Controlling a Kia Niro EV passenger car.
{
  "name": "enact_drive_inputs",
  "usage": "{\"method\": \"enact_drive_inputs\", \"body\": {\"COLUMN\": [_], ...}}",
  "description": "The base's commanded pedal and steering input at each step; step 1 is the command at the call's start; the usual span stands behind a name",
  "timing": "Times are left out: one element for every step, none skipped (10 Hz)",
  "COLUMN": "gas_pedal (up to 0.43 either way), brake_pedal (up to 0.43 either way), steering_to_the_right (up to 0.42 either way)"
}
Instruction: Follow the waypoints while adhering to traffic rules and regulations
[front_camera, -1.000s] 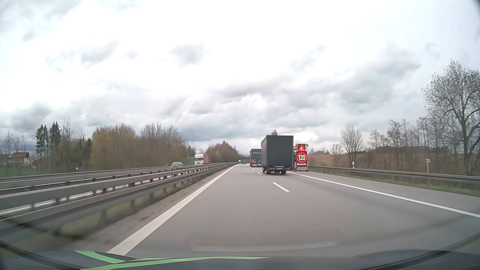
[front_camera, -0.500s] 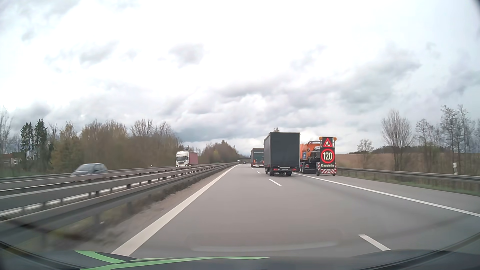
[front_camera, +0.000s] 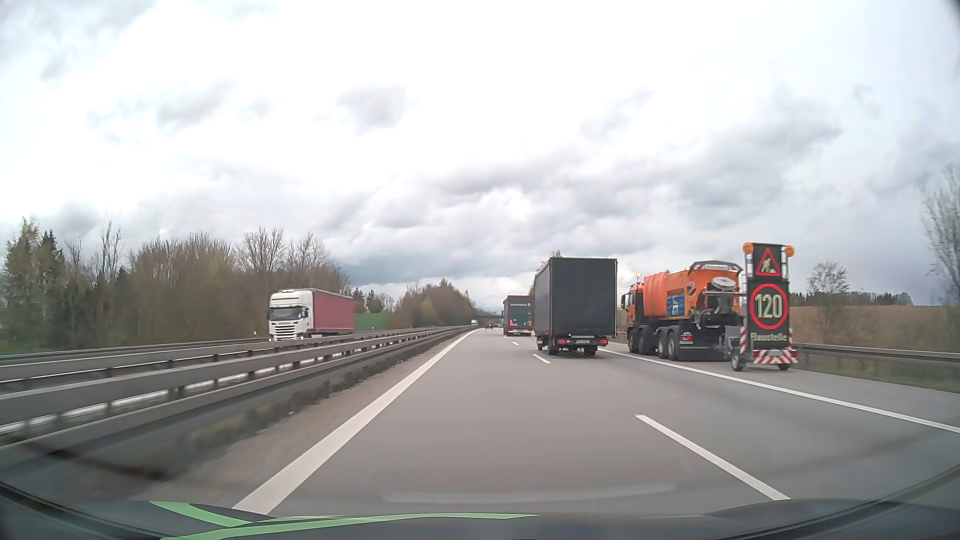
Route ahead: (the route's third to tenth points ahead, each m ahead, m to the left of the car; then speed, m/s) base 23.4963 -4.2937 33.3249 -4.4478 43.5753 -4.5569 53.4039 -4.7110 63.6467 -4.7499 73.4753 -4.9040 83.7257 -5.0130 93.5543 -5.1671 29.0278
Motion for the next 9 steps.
{"method": "enact_drive_inputs", "body": {"gas_pedal": [0.268,0.26,0.26,0.268,0.268,0.268,0.268,0.28,0.28], "brake_pedal": [0.0,0.0,0.0,0.0,0.0,0.0,0.0,0.0,0.0], "steering_to_the_right": [0.0,0.0,0.0,0.0,0.0,0.0,0.001,0.0,0.0]}}
